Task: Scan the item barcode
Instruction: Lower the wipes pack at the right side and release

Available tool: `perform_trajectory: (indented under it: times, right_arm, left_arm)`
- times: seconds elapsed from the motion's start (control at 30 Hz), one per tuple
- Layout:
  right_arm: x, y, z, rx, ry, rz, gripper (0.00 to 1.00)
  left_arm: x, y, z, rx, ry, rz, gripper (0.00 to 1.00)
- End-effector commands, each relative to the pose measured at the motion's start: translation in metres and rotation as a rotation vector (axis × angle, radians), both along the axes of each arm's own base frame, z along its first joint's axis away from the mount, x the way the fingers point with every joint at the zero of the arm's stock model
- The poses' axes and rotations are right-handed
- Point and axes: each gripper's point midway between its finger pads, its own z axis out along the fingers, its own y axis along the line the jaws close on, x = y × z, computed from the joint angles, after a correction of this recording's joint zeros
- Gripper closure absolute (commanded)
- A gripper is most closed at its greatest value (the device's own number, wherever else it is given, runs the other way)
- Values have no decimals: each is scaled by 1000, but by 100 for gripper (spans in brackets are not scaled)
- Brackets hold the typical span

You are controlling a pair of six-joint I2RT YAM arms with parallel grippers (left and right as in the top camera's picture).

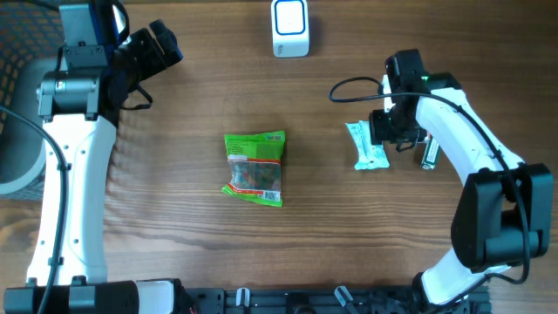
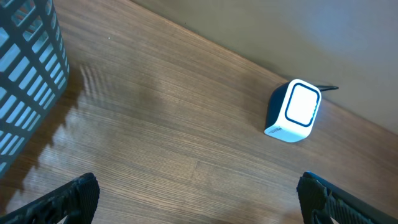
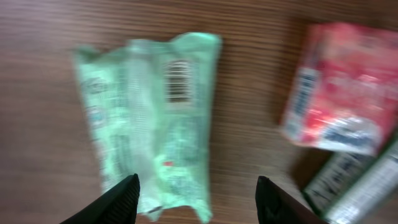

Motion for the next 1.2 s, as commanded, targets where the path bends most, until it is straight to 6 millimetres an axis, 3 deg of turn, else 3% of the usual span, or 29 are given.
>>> perform_trajectory:
  times: [0.0,0.07,0.1,0.13,0.17,0.3,0.4,0.47,0.53,0.63,0.77,0.8,0.83,0.9,1.0,1.07,1.1,1.17]
  right_arm:
    - [5,39,23,210,-23,99,44]
    - [5,42,29,233,-33,74,46]
    - [4,42,27,232,-28,75,51]
    - [2,42,24,230,-21,80,80]
    - [-4,39,18,220,1,75,96]
    - [-17,37,-18,218,19,14,96]
    - [-30,26,-57,178,-4,-43,66]
    - [-38,6,-61,66,22,-57,66]
    - [-41,-1,-51,19,47,-58,62]
    - [-28,-1,-23,9,31,-55,52]
    - [-14,32,38,195,-34,23,39]
    - [-16,45,46,276,-34,33,43]
    - [-21,54,47,321,-18,43,54]
    - [-29,60,34,301,12,52,85]
    - [-38,59,-7,186,-4,13,88]
    - [-35,66,-28,202,-64,39,88]
    - [-33,62,-35,181,-92,35,88]
    - [-29,29,-43,4,-132,-31,88]
  left_arm:
    - [1,1,0,16,-2,-2,0]
    - [1,1,0,16,-2,-2,0]
    - [1,1,0,16,-2,-2,0]
    - [1,1,0,16,-2,-2,0]
    - [1,1,0,16,-2,-2,0]
    - [1,1,0,16,-2,-2,0]
    - [1,1,0,16,-2,-2,0]
    - [1,1,0,16,-2,-2,0]
    - [1,1,0,16,-2,-2,0]
    - [1,1,0,16,-2,-2,0]
    - [1,1,0,16,-2,-2,0]
    - [1,1,0,16,-2,-2,0]
    - [1,1,0,16,-2,-2,0]
    - [1,1,0,16,-2,-2,0]
    - [1,1,0,16,-2,-2,0]
    - [1,1,0,16,-2,-2,0]
    - [1,1,0,16,-2,-2,0]
    - [1,1,0,16,-2,-2,0]
